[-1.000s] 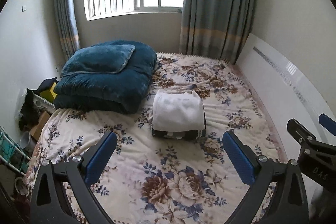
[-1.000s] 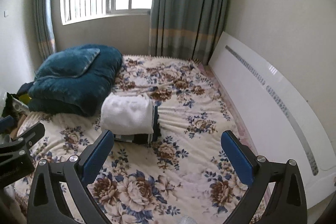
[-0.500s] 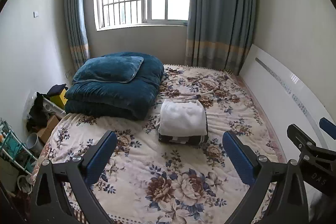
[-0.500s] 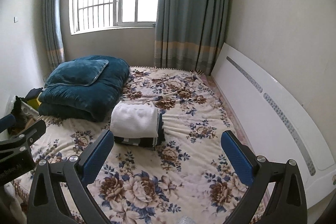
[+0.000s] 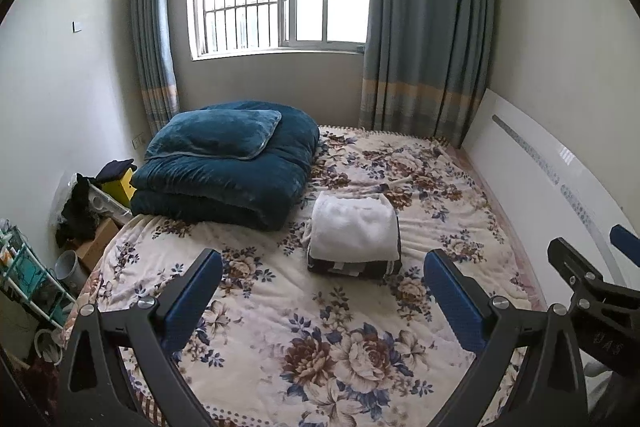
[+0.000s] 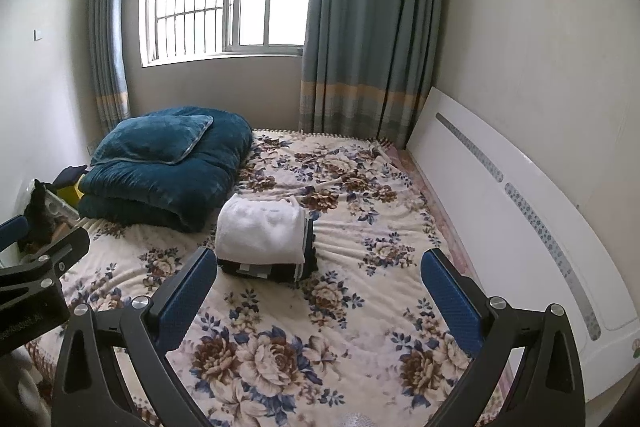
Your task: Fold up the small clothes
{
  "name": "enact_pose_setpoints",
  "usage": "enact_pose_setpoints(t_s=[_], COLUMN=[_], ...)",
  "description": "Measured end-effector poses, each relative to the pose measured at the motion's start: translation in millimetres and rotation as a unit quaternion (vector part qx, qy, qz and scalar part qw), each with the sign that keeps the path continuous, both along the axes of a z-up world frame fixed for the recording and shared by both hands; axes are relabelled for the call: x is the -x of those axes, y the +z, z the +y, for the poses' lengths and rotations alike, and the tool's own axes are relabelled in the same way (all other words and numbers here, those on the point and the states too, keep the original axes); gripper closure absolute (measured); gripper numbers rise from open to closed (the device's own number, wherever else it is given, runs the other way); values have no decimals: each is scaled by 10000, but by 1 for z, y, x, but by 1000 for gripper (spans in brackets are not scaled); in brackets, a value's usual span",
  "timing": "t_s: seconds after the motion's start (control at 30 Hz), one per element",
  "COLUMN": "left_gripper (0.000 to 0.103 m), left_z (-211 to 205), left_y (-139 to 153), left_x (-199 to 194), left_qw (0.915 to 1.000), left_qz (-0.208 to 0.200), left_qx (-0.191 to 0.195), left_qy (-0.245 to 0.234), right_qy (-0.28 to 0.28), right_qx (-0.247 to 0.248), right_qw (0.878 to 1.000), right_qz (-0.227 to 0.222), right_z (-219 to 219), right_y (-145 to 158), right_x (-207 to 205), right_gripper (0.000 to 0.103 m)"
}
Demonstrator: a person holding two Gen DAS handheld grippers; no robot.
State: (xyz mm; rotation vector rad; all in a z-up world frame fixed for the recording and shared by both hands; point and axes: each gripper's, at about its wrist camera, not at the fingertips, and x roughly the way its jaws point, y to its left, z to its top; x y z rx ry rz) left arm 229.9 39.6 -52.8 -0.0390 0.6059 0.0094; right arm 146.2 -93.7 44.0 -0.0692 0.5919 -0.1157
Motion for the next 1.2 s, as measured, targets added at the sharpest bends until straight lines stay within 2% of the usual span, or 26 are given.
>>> enact_pose_setpoints(t_s=[1.2], left_gripper=[0], left_z=[1], left_y=[15], left_x=[1], left_qw=[9998], left_qz=[-131], left_qx=[-109], left_qy=[77], right_qy=[132], right_qx=[-112], right_qw=[9998], right_qz=[-61], right_z=[6], right_y=[-10], right_x=[-10], right_gripper=[0])
